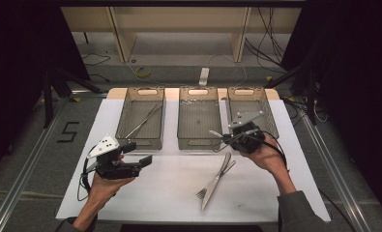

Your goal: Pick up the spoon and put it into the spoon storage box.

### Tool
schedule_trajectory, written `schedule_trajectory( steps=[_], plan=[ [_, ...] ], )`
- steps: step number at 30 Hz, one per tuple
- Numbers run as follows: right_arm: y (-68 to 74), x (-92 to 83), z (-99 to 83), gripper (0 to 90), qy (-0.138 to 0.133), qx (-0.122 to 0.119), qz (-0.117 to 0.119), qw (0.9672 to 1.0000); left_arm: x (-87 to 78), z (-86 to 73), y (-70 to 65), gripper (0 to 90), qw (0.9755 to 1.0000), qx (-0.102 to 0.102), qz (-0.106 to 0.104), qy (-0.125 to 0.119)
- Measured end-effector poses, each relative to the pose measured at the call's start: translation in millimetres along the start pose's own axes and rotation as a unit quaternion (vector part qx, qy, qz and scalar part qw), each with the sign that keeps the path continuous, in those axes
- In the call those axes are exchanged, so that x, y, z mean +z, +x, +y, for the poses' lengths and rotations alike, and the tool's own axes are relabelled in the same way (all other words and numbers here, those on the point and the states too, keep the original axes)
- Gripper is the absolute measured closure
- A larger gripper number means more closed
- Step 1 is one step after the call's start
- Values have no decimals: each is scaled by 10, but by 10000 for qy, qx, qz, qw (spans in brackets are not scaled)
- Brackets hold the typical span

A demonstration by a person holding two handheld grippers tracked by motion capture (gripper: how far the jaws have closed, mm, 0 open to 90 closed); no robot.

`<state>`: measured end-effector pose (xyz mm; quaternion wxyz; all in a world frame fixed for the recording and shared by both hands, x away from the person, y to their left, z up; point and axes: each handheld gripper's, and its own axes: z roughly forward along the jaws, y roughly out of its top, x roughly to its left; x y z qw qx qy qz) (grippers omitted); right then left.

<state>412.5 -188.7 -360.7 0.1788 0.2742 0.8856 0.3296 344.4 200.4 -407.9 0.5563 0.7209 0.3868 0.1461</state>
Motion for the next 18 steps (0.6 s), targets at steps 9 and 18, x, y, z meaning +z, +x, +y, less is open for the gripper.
schedule_trajectory(
  steps=[9, 18],
  plan=[
    [-117, 120, 213, 869, -245, 190, -108, 9995, -3, 0, 5, 155, 10000, -2, 30, -11],
    [-234, 225, 410, 869, -399, 371, -171, 9984, -10, 1, 6, 155, 10000, -37, 37, -62]
  ],
)
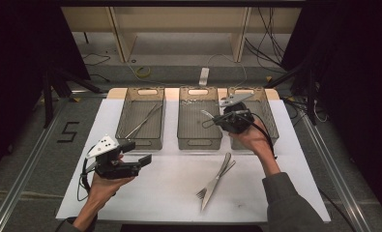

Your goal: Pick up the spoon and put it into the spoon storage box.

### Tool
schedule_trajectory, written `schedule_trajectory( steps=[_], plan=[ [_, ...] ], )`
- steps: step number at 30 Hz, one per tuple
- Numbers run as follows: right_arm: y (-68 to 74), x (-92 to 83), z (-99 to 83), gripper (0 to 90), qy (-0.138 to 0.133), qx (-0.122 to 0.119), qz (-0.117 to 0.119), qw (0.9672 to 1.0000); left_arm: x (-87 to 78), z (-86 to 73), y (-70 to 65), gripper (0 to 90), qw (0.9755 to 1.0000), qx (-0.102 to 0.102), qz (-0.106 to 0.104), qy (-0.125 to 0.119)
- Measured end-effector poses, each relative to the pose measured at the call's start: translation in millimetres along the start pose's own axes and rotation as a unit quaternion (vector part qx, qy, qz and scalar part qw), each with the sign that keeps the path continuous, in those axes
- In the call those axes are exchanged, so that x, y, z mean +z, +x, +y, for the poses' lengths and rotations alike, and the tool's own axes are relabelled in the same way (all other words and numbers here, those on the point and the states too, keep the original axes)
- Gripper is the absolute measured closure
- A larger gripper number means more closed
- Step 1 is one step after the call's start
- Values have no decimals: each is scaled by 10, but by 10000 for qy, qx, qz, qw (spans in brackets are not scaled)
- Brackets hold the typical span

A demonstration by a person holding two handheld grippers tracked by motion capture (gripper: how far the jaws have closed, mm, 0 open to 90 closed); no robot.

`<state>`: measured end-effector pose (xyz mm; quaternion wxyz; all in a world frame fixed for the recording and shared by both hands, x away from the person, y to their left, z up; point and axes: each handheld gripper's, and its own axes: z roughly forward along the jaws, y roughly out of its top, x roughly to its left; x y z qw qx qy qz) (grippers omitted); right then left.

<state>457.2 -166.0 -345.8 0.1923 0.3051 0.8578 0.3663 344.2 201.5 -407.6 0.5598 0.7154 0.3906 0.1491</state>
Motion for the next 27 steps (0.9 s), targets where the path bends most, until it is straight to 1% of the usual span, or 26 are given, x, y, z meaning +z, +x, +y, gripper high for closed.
schedule_trajectory(
  steps=[5, 8, 10, 17, 27],
  plan=[
    [-29, 77, 88, 869, -30, 89, -26, 10000, 0, -1, 3, 155, 10000, -3, 2, 2],
    [-35, 113, 132, 869, -30, 69, -52, 10000, 2, -2, 2, 155, 10000, -3, 7, 12],
    [-44, 143, 152, 868, -67, 125, -64, 9999, 1, -2, 5, 156, 10000, -3, 9, 9],
    [-77, 265, 185, 868, -65, 251, -110, 9996, -5, -1, 16, 155, 10000, -1, 17, 1],
    [-111, 393, 222, 868, -147, 343, -209, 9991, -7, -1, 14, 155, 10000, 1, 25, -14]
  ],
)
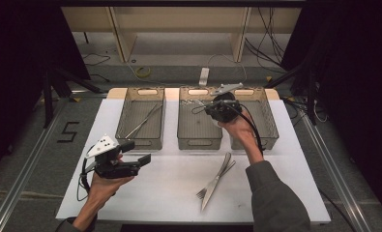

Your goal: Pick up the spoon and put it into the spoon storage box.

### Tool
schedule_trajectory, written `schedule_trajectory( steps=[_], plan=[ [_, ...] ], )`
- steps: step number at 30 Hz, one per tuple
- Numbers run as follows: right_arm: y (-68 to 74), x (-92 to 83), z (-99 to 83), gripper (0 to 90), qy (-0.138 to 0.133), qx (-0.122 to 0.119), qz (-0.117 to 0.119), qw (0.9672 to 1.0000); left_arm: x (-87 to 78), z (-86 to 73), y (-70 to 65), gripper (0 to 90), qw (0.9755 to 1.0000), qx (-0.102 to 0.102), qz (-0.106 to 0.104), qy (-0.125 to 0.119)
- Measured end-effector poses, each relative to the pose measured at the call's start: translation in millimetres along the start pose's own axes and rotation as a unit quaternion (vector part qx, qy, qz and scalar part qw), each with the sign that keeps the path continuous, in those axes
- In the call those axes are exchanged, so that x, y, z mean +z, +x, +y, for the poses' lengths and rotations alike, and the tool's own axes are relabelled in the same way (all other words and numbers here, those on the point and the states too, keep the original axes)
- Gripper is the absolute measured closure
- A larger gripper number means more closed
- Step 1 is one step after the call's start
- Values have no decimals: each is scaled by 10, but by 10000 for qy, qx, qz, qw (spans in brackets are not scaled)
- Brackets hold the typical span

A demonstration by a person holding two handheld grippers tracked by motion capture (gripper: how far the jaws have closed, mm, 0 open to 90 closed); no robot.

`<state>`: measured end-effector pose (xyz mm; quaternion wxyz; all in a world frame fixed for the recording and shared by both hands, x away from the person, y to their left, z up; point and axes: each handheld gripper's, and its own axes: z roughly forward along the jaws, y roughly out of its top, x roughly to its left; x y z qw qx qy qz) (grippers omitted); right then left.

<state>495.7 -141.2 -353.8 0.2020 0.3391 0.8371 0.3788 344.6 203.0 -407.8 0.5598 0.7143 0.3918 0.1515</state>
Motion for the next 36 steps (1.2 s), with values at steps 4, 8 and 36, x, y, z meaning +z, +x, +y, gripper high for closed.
schedule_trajectory(
  steps=[4, 8, 36],
  plan=[
    [-15, 65, 7, 868, 13, 69, 9, 10000, -1, 0, 2, 155, 10000, 0, 6, -4],
    [-30, 140, 0, 868, 32, 126, -7, 9999, -2, 0, 3, 155, 10000, -19, 12, -30],
    [97, 490, -109, 867, 191, 320, 159, 9992, -9, 2, 2, 156, 10000, -13, 24, -55]
  ],
)
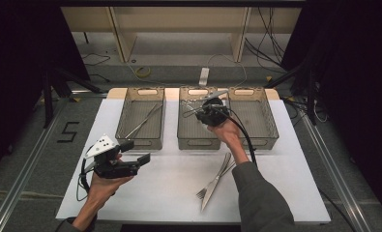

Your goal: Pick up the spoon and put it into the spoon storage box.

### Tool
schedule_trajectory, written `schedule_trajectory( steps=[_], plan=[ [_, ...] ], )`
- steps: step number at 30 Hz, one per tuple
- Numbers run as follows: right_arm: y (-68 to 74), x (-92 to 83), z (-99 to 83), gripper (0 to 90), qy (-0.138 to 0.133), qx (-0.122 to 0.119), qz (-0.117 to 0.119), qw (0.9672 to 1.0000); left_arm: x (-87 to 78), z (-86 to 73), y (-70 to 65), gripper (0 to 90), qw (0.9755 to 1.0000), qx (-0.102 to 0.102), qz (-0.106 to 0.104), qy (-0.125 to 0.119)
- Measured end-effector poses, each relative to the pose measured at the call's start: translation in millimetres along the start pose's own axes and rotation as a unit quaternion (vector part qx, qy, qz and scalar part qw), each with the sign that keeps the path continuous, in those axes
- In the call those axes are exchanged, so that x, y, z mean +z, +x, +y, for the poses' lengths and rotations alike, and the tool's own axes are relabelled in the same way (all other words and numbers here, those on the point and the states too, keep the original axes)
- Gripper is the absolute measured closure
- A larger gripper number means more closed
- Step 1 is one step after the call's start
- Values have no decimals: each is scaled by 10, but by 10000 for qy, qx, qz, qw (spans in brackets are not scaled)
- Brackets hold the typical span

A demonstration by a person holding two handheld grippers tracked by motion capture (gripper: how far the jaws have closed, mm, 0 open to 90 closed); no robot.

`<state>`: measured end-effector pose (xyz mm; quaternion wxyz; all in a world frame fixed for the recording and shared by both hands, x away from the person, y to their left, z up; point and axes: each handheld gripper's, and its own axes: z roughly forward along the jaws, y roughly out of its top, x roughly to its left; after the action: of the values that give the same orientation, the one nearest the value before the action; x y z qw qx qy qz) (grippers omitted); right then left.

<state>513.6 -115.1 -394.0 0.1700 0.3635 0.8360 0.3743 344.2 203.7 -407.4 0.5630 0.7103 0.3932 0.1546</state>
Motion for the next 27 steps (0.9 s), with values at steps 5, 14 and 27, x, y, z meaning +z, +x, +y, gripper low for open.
schedule_trajectory(
  steps=[5, 14, 27],
  plan=[
    [5, 43, -45, 867, 53, 24, 22, 10000, 3, -1, -1, 156, 10000, 4, -4, 11],
    [29, 105, -54, 866, 93, 46, 40, 9999, 4, 0, -2, 156, 10000, 5, -3, 5],
    [39, 182, -76, 863, 220, 92, -21, 9997, 5, 0, -5, 155, 10000, -2, 6, 11]
  ],
)
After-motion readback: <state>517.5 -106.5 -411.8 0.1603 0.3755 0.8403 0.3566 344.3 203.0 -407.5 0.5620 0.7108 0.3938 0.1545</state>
